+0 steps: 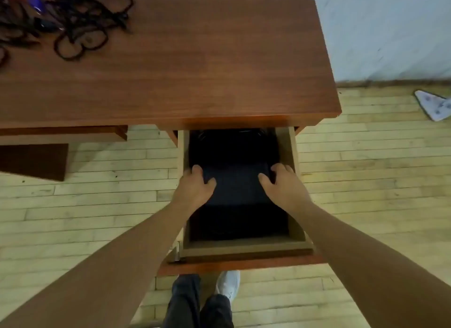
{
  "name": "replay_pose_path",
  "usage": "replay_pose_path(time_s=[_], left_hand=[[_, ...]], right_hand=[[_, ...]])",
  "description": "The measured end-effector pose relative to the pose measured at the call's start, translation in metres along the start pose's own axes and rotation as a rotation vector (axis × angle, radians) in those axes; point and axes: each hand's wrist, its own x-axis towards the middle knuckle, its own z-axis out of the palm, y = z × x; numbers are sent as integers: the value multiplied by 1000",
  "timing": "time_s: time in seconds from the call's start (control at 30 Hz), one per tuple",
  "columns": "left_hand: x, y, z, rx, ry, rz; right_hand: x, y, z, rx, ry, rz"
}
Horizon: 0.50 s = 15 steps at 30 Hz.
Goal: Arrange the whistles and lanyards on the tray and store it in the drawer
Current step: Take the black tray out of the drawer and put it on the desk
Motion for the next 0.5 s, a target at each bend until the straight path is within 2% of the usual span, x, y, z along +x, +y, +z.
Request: replay_pose_path(time_s=[0.23, 0.33, 0.5], left_hand=[[46, -11, 45, -2, -110, -153], [59, -15, 58, -33, -98, -238], [61, -23, 69, -70, -118, -288]], right_hand=[[43, 23, 56, 37, -75, 189], [54, 32, 70, 51, -102, 272], [61, 32, 83, 49, -31, 309]])
